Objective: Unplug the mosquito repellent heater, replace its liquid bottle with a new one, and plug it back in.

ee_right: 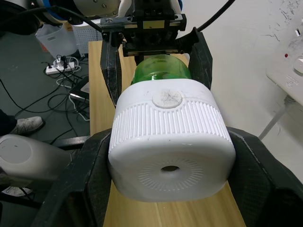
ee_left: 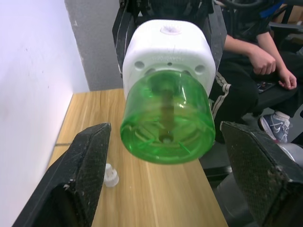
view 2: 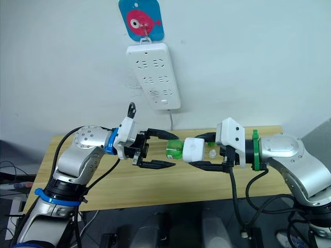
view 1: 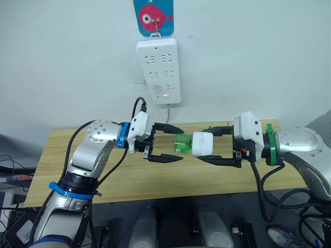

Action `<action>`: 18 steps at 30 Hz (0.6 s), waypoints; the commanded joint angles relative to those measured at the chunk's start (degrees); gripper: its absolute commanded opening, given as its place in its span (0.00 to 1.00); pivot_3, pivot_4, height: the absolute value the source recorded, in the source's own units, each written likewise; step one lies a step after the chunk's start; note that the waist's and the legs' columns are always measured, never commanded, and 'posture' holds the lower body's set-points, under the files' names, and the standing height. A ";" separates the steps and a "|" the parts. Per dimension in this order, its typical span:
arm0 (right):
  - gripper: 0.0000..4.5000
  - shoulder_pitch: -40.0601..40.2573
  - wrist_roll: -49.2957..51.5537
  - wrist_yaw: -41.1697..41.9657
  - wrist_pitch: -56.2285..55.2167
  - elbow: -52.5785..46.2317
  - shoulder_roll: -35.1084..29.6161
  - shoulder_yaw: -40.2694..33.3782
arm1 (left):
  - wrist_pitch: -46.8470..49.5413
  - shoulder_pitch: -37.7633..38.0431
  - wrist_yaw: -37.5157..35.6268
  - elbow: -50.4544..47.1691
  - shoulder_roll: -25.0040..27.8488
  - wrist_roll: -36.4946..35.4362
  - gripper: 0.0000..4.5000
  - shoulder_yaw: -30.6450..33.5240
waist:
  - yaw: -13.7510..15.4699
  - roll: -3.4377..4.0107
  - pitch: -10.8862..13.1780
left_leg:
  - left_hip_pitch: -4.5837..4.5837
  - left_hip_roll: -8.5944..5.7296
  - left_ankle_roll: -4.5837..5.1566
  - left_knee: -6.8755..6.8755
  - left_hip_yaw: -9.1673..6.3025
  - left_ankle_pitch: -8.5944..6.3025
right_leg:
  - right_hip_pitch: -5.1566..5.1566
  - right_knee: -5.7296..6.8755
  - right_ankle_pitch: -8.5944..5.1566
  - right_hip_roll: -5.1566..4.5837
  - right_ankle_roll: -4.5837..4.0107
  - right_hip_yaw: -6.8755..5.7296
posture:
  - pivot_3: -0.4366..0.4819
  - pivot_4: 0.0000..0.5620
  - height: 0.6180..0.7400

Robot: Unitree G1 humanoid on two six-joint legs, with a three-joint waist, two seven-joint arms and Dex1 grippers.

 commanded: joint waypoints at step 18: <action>0.66 0.85 1.92 0.28 0.43 -3.24 -0.86 -1.07 | 2.17 -0.89 3.01 -3.11 -3.47 0.38 0.51 -0.99 | -0.02 0.00 0.00 | 0.00 0.00 0.00 0.01 0.01 0.00 | 0.00 0.02 0.00 0.00 0.00 0.00 | 0.29 0.39 1.00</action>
